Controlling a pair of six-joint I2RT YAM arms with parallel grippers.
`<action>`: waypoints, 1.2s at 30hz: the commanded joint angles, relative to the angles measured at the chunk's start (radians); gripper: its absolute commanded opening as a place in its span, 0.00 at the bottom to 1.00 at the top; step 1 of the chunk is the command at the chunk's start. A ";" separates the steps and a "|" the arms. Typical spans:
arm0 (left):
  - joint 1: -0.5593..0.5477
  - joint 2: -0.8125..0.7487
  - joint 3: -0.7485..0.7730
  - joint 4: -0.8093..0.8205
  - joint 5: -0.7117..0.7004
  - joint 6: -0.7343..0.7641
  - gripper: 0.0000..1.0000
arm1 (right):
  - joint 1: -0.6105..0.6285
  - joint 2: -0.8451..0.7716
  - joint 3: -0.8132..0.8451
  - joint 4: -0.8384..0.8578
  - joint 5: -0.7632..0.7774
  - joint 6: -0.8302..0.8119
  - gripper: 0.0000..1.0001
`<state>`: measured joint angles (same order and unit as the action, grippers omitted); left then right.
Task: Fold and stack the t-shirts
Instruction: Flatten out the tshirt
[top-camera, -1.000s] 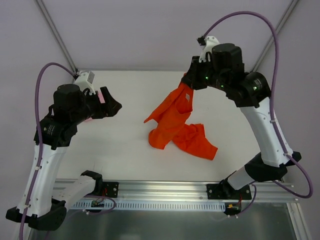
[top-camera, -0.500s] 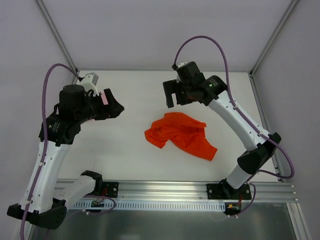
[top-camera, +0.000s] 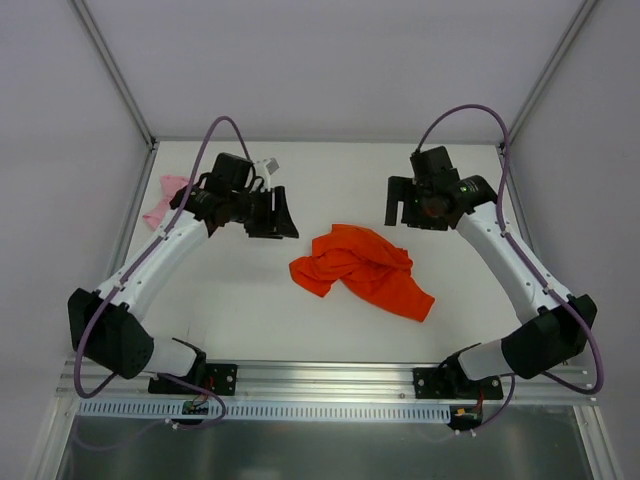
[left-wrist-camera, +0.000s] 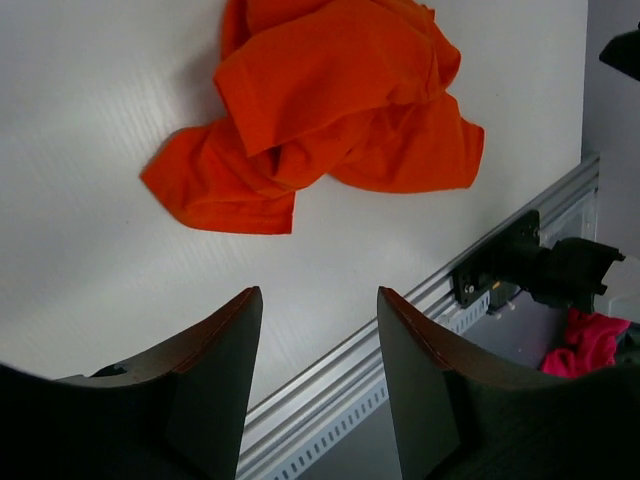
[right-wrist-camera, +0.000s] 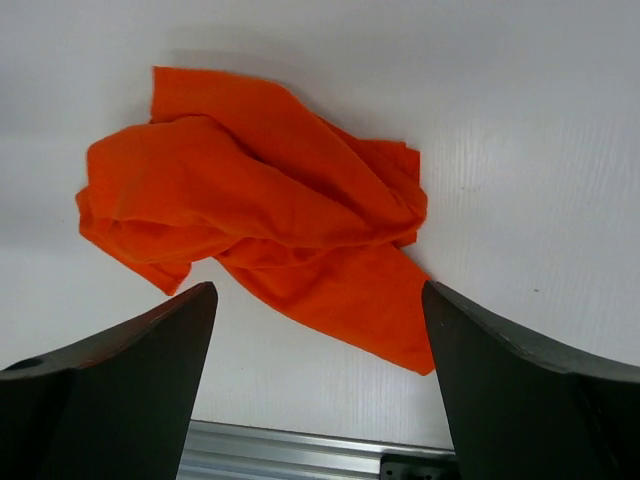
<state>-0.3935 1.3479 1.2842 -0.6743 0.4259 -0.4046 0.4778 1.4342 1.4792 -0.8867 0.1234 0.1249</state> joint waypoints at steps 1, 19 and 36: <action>-0.038 0.054 0.041 0.082 0.082 -0.012 0.51 | -0.042 -0.041 -0.063 0.037 -0.067 0.074 0.88; -0.192 0.401 0.219 0.194 0.010 0.243 0.56 | -0.281 -0.225 -0.359 0.081 -0.005 0.180 0.81; -0.281 0.519 0.218 0.246 -0.082 0.538 0.78 | -0.340 -0.262 -0.378 0.034 -0.005 0.119 0.86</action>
<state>-0.6327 1.8633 1.4891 -0.4328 0.3950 0.0338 0.1474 1.2129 1.1023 -0.8284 0.0940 0.2611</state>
